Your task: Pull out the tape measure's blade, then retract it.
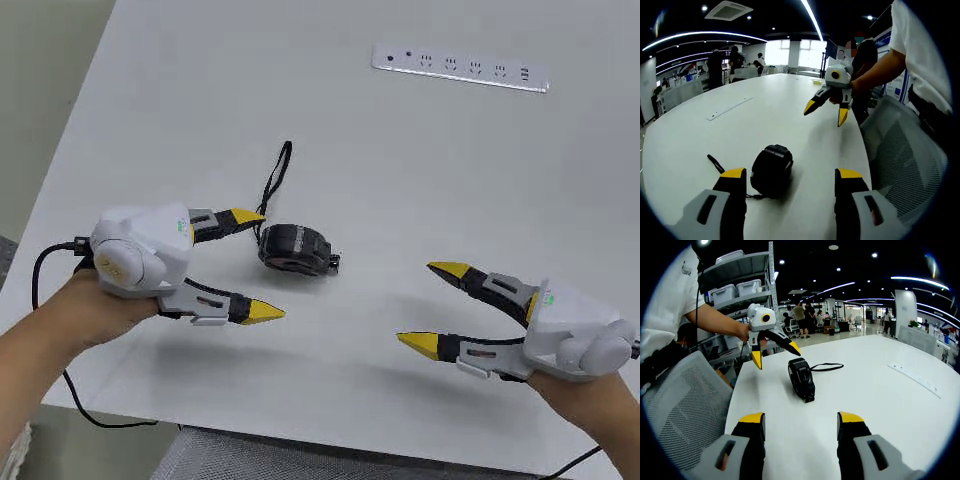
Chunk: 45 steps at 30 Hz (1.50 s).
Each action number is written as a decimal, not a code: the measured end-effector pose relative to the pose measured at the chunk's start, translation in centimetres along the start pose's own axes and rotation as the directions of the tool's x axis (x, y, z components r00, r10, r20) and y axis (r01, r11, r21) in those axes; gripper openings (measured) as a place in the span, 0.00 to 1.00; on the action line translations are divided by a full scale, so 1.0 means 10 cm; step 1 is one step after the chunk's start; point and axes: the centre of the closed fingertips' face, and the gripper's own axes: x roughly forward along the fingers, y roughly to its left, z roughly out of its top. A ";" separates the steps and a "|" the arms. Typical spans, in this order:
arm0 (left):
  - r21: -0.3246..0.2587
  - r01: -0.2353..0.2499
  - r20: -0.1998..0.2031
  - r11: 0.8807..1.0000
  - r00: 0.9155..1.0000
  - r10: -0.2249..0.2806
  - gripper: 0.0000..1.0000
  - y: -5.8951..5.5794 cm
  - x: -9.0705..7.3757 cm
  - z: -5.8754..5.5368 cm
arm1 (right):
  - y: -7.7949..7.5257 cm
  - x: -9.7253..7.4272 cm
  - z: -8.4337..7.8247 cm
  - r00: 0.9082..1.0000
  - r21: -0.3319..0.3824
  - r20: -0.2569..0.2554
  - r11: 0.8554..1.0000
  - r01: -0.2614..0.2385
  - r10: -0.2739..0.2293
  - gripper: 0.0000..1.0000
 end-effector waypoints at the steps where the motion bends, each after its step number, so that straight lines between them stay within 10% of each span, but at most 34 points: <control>1: -0.002 0.002 0.000 1.000 1.000 -0.002 0.69 0.01 0.01 -0.01 | -0.01 0.02 0.00 1.000 -0.001 0.001 1.000 -0.003 0.003 0.58; 45: -0.024 0.061 -0.084 0.998 0.994 -0.063 0.50 0.26 0.32 -0.33 | -0.19 0.54 0.02 0.995 0.020 -0.001 0.995 -0.102 0.102 0.54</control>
